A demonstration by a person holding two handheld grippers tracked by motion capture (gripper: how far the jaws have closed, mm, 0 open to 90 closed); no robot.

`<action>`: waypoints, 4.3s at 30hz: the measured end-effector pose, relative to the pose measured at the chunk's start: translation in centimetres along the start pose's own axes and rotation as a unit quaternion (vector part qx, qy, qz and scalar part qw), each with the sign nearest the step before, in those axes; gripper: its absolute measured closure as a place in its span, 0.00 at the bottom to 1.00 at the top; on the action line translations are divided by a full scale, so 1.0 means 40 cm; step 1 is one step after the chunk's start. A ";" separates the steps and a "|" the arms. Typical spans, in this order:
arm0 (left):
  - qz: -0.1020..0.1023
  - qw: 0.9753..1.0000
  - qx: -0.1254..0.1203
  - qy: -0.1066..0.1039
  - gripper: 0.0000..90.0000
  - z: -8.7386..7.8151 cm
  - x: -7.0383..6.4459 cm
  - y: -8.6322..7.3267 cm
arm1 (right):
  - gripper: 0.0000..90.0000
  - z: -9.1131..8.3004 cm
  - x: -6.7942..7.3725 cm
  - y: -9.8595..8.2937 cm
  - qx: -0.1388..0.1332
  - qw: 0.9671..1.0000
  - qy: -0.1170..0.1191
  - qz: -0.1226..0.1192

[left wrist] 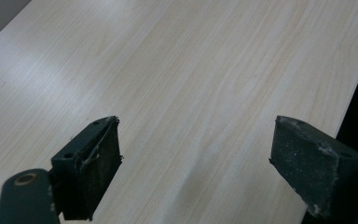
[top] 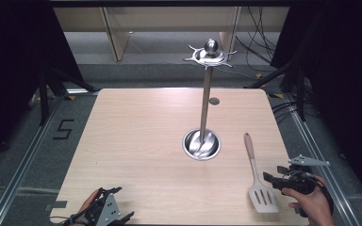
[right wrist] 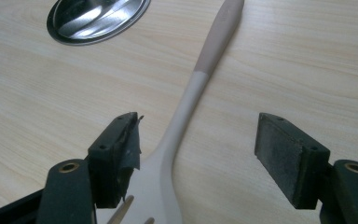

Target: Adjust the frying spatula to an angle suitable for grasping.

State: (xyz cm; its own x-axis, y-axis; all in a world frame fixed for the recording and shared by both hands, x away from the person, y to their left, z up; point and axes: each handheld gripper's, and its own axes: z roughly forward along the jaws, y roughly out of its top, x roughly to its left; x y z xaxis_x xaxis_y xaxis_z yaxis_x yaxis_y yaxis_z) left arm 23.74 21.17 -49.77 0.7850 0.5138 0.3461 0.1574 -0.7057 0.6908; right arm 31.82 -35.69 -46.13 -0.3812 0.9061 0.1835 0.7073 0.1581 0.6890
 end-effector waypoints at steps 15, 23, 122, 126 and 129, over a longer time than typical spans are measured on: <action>0.013 1.000 0.014 0.003 0.17 -0.004 0.006 0.000 | 0.37 0.008 0.007 0.064 -0.004 1.000 -0.018 -0.017; 0.002 1.000 0.007 0.015 0.17 0.004 0.004 -0.005 | 0.38 -0.004 0.009 0.130 -0.021 0.998 -0.037 -0.039; -0.012 1.000 0.001 0.024 0.17 0.004 0.012 -0.010 | 0.78 0.169 0.045 0.313 0.081 0.993 0.005 -0.081; -0.009 1.000 0.006 0.020 0.17 0.002 0.013 -0.010 | 0.78 0.120 0.057 0.302 0.032 0.997 0.007 -0.070; -0.002 1.000 0.015 0.012 0.17 -0.003 0.017 -0.009 | 0.78 0.082 0.051 0.295 0.006 0.997 0.000 -0.077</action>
State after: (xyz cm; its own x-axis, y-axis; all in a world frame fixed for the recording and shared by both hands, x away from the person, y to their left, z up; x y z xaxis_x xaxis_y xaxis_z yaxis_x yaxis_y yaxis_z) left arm 24.13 21.83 -49.73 0.7705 0.5271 0.3585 0.1787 -0.7184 0.6723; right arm 41.36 -30.69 -39.92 -0.4854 0.8710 0.0758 0.6474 0.2999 0.7006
